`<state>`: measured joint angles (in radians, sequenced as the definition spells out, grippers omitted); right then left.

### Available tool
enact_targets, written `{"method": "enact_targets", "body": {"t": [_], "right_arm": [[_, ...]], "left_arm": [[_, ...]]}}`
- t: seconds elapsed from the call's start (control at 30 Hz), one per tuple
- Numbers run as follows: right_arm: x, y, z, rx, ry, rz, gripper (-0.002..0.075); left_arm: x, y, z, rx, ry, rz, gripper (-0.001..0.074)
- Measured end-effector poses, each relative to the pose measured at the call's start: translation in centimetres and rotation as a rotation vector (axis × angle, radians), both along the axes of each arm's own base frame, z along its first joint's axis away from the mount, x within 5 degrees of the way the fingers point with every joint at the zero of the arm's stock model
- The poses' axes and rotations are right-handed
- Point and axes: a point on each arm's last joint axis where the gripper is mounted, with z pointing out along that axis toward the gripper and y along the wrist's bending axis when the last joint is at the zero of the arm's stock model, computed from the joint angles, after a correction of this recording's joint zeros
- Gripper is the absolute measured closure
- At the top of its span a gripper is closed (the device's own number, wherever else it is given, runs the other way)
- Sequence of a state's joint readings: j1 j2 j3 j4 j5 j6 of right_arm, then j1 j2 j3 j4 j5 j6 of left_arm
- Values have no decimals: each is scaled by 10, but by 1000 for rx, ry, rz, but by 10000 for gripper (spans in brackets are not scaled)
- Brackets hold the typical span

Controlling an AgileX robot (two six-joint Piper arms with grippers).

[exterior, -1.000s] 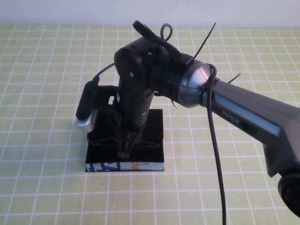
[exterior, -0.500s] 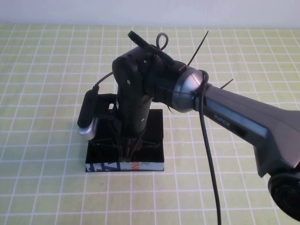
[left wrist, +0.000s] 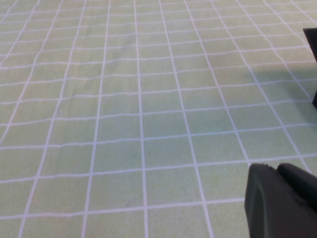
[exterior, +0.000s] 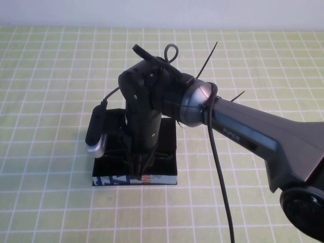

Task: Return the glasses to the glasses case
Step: Place the glasses in the glasses case

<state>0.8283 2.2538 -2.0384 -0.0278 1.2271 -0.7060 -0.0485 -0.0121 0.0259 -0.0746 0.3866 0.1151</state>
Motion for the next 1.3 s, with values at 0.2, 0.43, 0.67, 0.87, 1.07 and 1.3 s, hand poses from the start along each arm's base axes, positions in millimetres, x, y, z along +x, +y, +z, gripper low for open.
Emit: {"method": "enact_targets", "body": {"t": [0.2,0.43,0.67,0.87,1.07,1.3], "right_arm": [[0,0,-1,-3,1,0,585],[0,0,-1,-3,1,0,700],[0,-1,3,3,-5,0,711],[-2,-2,13,18,-22,10,713],[-2,-2,14,18,-24,16,713],[-3,-2,12,24,-9,34,713]], "left_arm": [[0,0,0,0,0,0,737],[0,0,0,0,0,0,737],[0,0,0,0,0,0,737],[0,0,0,0,0,0,737],[0,0,0,0,0,0,737],[0,0,0,0,0,0,737]]}}
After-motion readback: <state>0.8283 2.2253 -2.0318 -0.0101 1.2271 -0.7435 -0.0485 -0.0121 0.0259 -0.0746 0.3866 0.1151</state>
